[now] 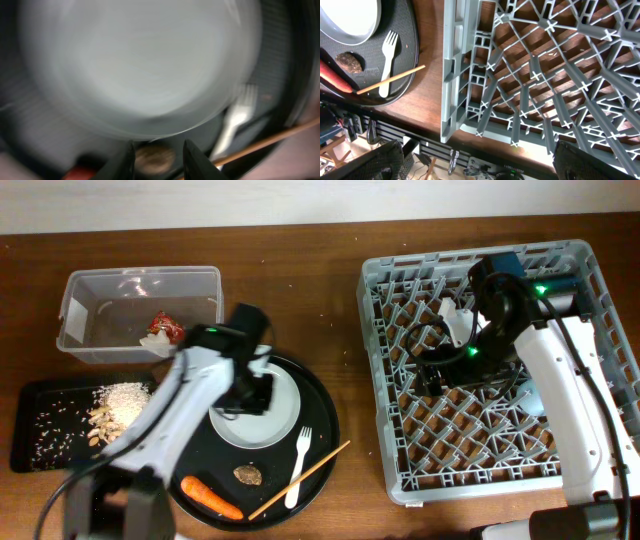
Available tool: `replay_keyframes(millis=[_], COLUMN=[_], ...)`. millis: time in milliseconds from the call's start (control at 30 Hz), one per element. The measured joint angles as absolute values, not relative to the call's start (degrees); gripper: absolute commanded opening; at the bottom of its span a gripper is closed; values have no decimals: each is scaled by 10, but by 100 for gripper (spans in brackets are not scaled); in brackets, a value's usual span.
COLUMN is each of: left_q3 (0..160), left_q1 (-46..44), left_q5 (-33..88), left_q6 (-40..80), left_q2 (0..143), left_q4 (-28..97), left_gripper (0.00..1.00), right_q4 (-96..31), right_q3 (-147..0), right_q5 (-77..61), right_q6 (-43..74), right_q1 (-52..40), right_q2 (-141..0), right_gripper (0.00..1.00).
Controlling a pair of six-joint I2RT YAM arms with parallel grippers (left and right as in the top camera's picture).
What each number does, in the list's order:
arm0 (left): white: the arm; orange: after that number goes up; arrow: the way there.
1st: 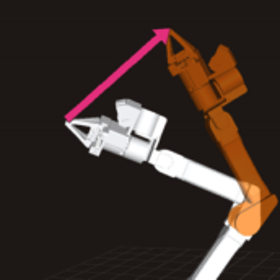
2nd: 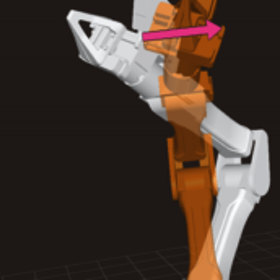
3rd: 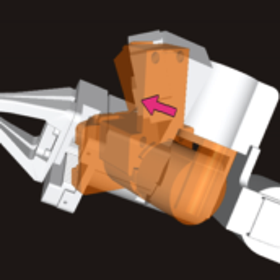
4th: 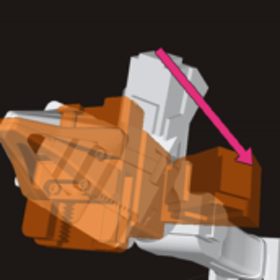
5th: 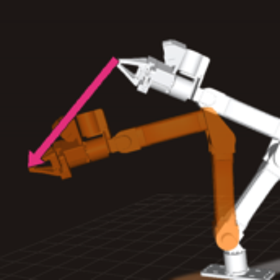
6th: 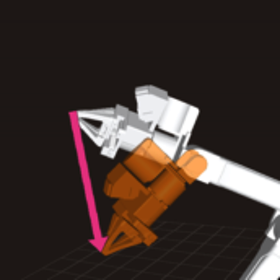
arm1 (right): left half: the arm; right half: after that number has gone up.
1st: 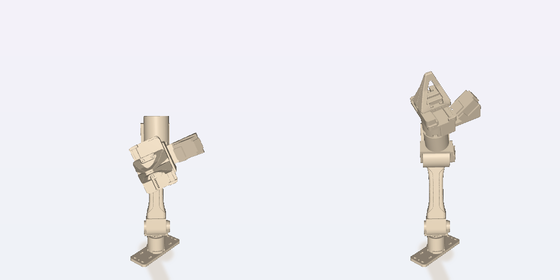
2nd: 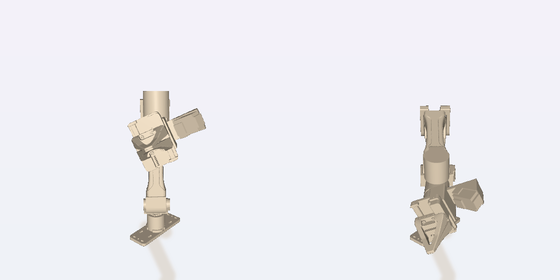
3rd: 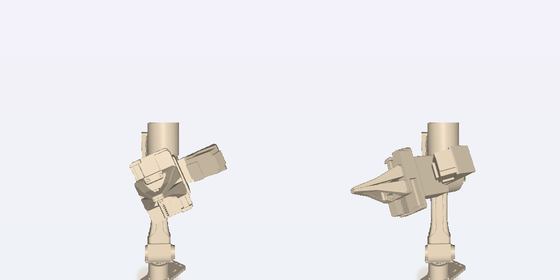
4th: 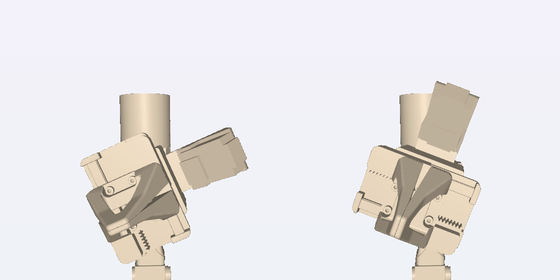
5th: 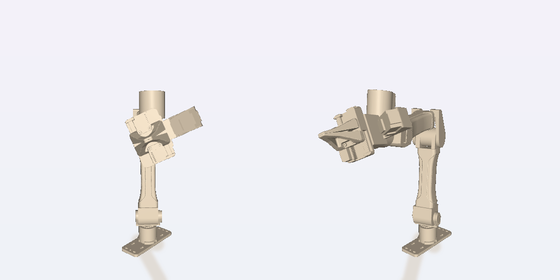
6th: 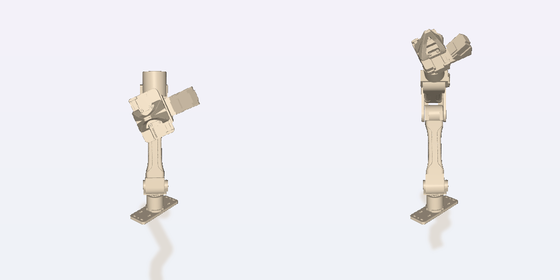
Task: Sort waste into correct bins and load items into the dishwasher rack
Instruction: 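Carry the empty white plate with the left gripper toward the right gripper, then grasp the white plate with the right gripper from the left gripper, then place the white plate upright in the rack's left side with the right gripper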
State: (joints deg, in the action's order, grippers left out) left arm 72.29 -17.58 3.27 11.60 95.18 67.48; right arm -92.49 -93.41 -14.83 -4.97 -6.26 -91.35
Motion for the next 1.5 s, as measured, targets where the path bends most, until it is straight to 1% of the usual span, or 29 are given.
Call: replay_keyframes(millis=[33, 67, 100, 133, 167, 200, 233, 300, 367, 400, 433, 467, 533, 567, 600, 700, 767, 800, 867, 933, 1000, 1033, 1067, 1233, 1300, 1400, 1500], left_q3=[726, 729, 730, 731, 732, 734, 735, 735, 735, 735, 735, 735, 735, 735, 735, 735, 735, 735, 735, 735, 735, 735, 735, 723, 717, 717, 717], left_q1=[-140, -83, -42, -10, 42, 89, 118, 141, 148, 148, 148, 148, 148, 148, 148, 148, 148, 148, 148, 148, 148, 148, 148, 148, 148, 148, 148], left_q5=[-7, -57, -74, -77, -63, -56, -47, -35, -29, -27, -25, -23, -21, -19, -19, -19, -19, -19, -19, -19, -19, -19, -19, -19, -19, -19, -19], left_q6=[136, 171, 189, 198, 204, 206, 206, 206, 206, 206, 206, 206, 204, 204, 204, 204, 204, 204, 204, 204, 204, 204, 204, 204, 204, 204, 204], left_q2=[922, 877, 851, 835, 815, 804, 800, 800, 800, 800, 800, 800, 800, 800, 800, 800, 800, 800, 800, 800, 800, 800, 800, 800, 800, 800, 800], left_q4=[709, 740, 749, 754, 755, 755, 755, 756, 757, 757, 757, 756, 756, 757, 757, 756, 755, 755, 754, 754, 754, 754, 753, 739, 739, 733, 732], left_gripper=[47, 47, 47, 47, 52, 52, 52, 53, 54, 54, 56, 56, 56, 56, 57, 58, 59, 59, 60, 60, 60, 60, 60, 60, 60, 60, 60], right_q4=[-921, -914, -903, -891, -870, -858, -834, -791, -749, -732, -696, -663, -630, -605, -599, -559, -543, -536, -526, -516, -515, -514, -513, -514, -535, -604, -653], right_q3=[-934, -934, -934, -934, -934, -934, -933, -933, -933, -933, -934, -934, -934, -933, -933, -933, -933, -933, -933, -933, -933, -933, -933, -935, -940, -957, -974], right_q5=[-148, -149, -151, -158, -172, -178, -181, -168, -142, -131, -123, -116, -112, -105, -104, -99, -99, -99, -99, -99, -97, -97, -97, -101, -93, -37, 53], right_q6=[-48, -46, -38, -30, -21, -10, 13, 53, 98, 110, 121, 132, 150, 176, 182, 208, 225, 234, 240, 243, 251, 249, 250, 255, 255, 253, 239], right_q1=[-63, -63, -63, -64, -69, -78, -110, -186, -292, -324, -355, -392, -417, -421, -421, -420, -420, -421, -421, -422, -423, -424, -425, -426, -426, -418, -383], right_q2=[-914, -914, -914, -914, -914, -914, -914, -915, -933, -946, -971, -1019, -1080, -1132, -1143, -1198, -1218, -1228, -1241, -1251, -1253, -1253, -1253, -1253, -1253, -1231, -1145], right_gripper=[98, 98, 98, 98, 98, 98, 98, 98, 98, 98, 98, 98, 100, 99, 97, 86, 77, 67, 54, 32, 20, 8, 4, 4, 4, 4, 4])
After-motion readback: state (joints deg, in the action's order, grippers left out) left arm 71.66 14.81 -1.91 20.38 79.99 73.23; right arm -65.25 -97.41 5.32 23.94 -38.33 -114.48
